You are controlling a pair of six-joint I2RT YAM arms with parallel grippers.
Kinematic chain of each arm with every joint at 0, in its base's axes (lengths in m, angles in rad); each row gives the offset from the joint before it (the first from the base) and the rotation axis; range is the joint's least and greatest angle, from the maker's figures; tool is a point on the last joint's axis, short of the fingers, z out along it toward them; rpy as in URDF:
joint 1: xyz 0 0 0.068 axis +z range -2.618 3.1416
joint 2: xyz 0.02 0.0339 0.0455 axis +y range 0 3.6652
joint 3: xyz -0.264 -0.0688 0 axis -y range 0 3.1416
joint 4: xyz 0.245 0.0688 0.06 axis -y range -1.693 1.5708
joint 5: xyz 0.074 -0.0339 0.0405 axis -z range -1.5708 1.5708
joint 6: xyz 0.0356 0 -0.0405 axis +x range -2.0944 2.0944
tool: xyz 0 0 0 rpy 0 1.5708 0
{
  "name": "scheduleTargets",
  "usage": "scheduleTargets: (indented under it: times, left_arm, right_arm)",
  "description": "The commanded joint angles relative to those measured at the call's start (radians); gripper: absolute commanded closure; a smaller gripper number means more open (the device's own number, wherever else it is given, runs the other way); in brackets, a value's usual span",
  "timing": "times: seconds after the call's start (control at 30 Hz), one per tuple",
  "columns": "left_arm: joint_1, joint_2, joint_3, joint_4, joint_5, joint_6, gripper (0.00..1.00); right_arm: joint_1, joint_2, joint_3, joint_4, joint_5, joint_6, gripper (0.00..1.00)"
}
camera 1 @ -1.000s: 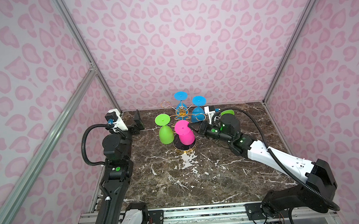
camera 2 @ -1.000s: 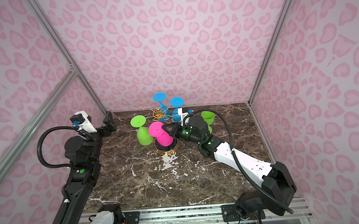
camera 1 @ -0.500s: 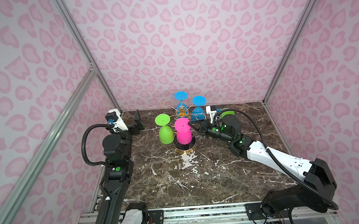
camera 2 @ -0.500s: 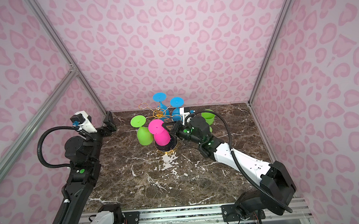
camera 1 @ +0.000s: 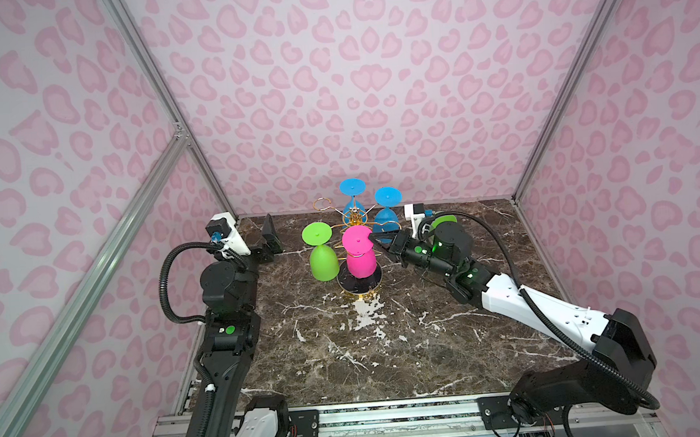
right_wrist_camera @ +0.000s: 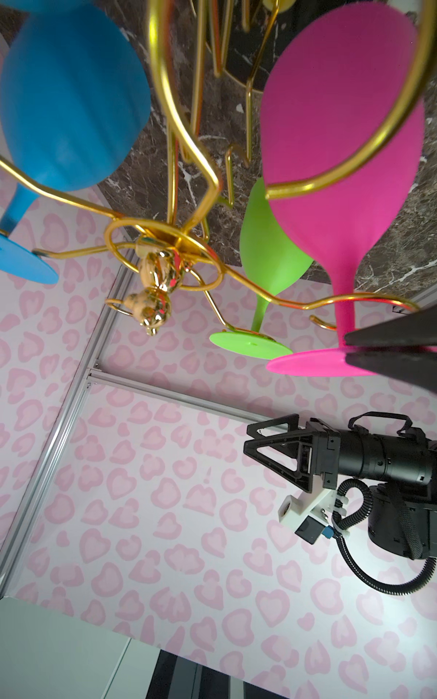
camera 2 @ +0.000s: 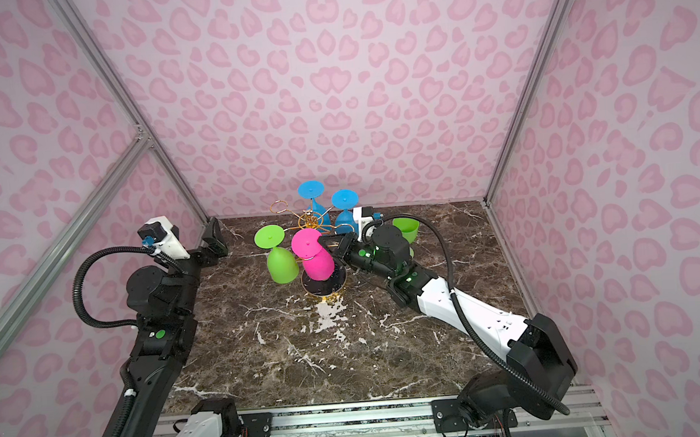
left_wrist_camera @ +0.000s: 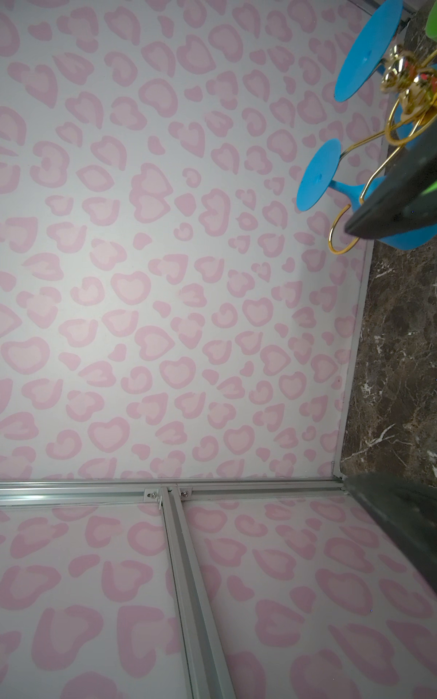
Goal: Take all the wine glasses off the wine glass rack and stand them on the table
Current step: 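Close the right gripper on the magenta glass base and slide it off the rack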
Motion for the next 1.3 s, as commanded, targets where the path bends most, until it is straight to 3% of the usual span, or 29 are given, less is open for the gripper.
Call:
scheduleTargets:
  times: [0.0, 1.27]
  left_arm:
    - [0.001, -0.008, -0.002, 0.011, -0.005, 0.010, 0.03]
    - [-0.001, -0.019, -0.001, 0.009, -0.014, 0.025, 0.03]
  right_arm:
    - [0.001, 0.014, 0.019, 0.043, 0.003, 0.005, 1.00]
    - [0.033, 0.125, 0.127, 0.021, 0.054, -0.026, 1.00]
